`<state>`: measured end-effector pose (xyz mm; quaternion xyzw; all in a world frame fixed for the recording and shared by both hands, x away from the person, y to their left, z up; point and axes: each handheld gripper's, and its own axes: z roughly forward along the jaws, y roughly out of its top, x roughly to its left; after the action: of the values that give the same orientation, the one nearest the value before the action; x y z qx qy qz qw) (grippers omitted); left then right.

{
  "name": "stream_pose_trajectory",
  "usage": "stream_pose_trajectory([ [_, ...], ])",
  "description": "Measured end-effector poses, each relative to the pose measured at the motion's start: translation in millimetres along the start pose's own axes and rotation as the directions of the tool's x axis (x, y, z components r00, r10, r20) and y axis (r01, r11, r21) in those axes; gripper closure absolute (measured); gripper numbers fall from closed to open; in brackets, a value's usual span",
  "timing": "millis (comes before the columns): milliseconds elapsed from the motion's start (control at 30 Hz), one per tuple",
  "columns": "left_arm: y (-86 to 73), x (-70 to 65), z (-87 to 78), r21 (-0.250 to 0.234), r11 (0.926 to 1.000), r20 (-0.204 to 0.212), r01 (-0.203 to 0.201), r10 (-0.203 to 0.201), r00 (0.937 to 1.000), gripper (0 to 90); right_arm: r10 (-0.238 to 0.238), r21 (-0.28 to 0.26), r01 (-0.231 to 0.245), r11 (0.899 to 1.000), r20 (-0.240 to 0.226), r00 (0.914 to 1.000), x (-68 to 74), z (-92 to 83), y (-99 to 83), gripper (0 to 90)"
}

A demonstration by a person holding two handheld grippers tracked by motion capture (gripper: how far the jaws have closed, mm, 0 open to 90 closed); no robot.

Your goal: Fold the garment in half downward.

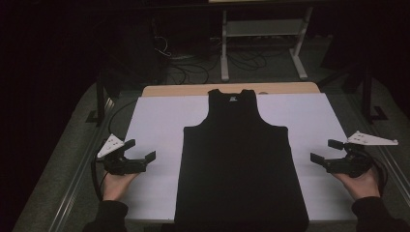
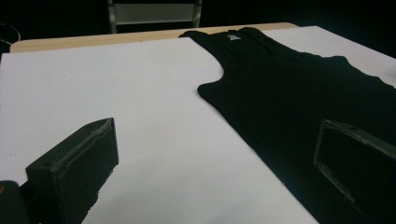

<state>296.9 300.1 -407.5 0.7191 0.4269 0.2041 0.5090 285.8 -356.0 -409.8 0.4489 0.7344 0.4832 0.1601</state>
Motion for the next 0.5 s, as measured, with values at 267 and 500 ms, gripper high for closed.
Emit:
stream_pose_trajectory([
  [267, 0.4, -0.4, -0.8, -0.003, 1.0000, 0.002, 0.000, 0.000, 1.0000, 0.0, -0.002, -0.009, 0.002, 1.000, -0.001, 1.0000, 0.7, -1.0, 0.1, 0.0],
  [500, 1.0, -0.1, 0.8, -0.005, 1.0000, 0.005, 0.001, -0.001, 1.0000, 0.0, -0.003, -0.005, 0.003, 1.000, -0.001, 1.0000, 1.0, -1.3, -0.3, 0.0],
])
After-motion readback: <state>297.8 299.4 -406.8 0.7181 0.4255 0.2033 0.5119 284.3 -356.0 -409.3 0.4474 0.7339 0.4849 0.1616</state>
